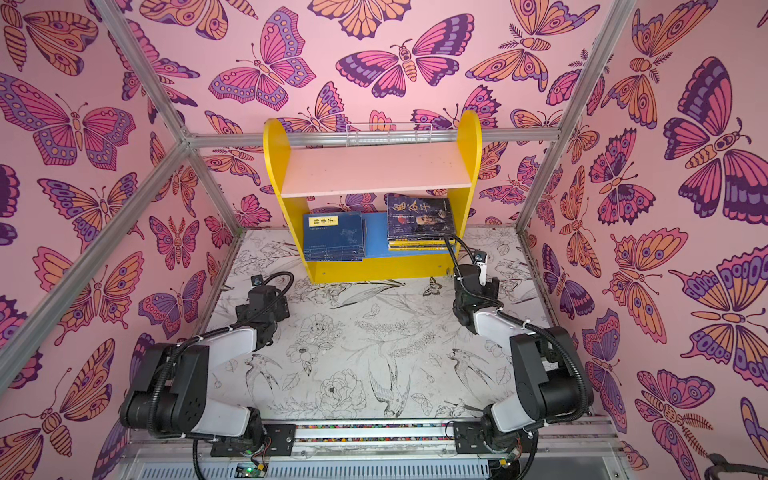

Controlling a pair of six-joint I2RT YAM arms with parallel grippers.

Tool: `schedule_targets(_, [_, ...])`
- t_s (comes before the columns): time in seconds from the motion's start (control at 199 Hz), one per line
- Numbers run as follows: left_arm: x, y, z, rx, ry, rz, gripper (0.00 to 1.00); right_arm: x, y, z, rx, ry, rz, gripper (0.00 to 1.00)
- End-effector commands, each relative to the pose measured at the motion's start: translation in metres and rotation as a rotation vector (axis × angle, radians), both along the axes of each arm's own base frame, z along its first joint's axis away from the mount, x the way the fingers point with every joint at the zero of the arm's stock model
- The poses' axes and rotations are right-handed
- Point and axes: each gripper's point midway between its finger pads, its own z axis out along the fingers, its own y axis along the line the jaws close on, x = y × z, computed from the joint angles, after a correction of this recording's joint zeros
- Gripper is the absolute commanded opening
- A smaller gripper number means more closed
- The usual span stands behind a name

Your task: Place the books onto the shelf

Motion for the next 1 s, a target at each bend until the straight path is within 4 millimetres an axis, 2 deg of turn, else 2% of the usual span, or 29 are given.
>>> schedule_targets(0.0, [0.028, -0.033, 0.018, -0.080, -0.112, -0.261, 0.99, -0.023, -0.006, -0.010, 0.052, 0.057, -0.002, 0.70])
schedule_targets(0.08, [0.029, -0.044, 0.017, -0.151, -0.111, -0.337, 0.99, -0.044, -0.014, -0.033, 0.055, 0.069, -0.030, 0.70])
schedule_targets(0.166, [0.028, -0.048, 0.018, -0.186, -0.123, -0.373, 0.99, -0.046, -0.009, -0.020, 0.052, -0.060, 0.040, 0.70])
schedule_targets(0.236, [0.028, -0.046, 0.020, -0.188, -0.137, -0.377, 0.99, -0.044, -0.007, -0.005, 0.056, -0.213, 0.081, 0.73])
schedule_targets(0.291, [0.026, -0.046, 0.020, -0.176, -0.158, -0.384, 0.99, -0.040, -0.010, -0.013, 0.065, -0.227, 0.090, 0.74])
schedule_targets(0.326, [0.026, -0.045, 0.020, -0.150, -0.234, -0.395, 0.99, -0.036, -0.012, -0.024, 0.084, -0.228, 0.101, 0.74])
schedule_targets(0.356, [0.023, -0.042, 0.019, -0.130, -0.303, -0.378, 0.99, -0.029, -0.007, -0.024, 0.093, -0.257, 0.148, 0.74])
schedule_targets(0.381, [0.019, -0.040, 0.018, -0.113, -0.329, -0.372, 0.99, -0.024, -0.001, -0.027, 0.102, -0.248, 0.199, 0.79])
schedule_targets(0.412, [0.015, -0.036, 0.018, -0.124, -0.311, -0.337, 0.99, -0.019, 0.013, -0.040, 0.126, -0.181, 0.295, 0.80])
schedule_targets(0.427, [0.013, -0.034, 0.014, -0.130, -0.287, -0.323, 0.99, -0.015, 0.019, -0.041, 0.133, -0.171, 0.337, 0.90])
schedule_targets(0.442, [0.013, -0.033, 0.014, -0.132, -0.283, -0.315, 0.99, -0.014, 0.019, -0.042, 0.139, -0.166, 0.342, 0.96])
schedule_targets(0.467, [0.016, -0.032, 0.017, -0.127, -0.296, -0.311, 0.99, -0.012, 0.019, -0.043, 0.164, -0.162, 0.358, 1.00])
schedule_targets(0.557, [0.017, -0.032, 0.013, -0.122, -0.277, -0.315, 0.99, -0.008, 0.017, -0.048, 0.255, -0.118, 0.402, 0.99])
schedule_targets(0.768, [0.019, -0.034, 0.016, -0.097, -0.301, -0.318, 0.99, -0.008, 0.018, -0.047, 0.245, -0.127, 0.406, 0.99])
schedule_targets(0.918, [0.019, -0.053, 0.015, -0.105, -0.286, -0.427, 0.99, -0.008, 0.018, -0.047, 0.245, -0.127, 0.405, 0.99])
schedule_targets(0.999, [0.019, -0.052, 0.015, -0.101, -0.289, -0.427, 0.99, -0.008, 0.017, -0.047, 0.244, -0.128, 0.405, 0.99])
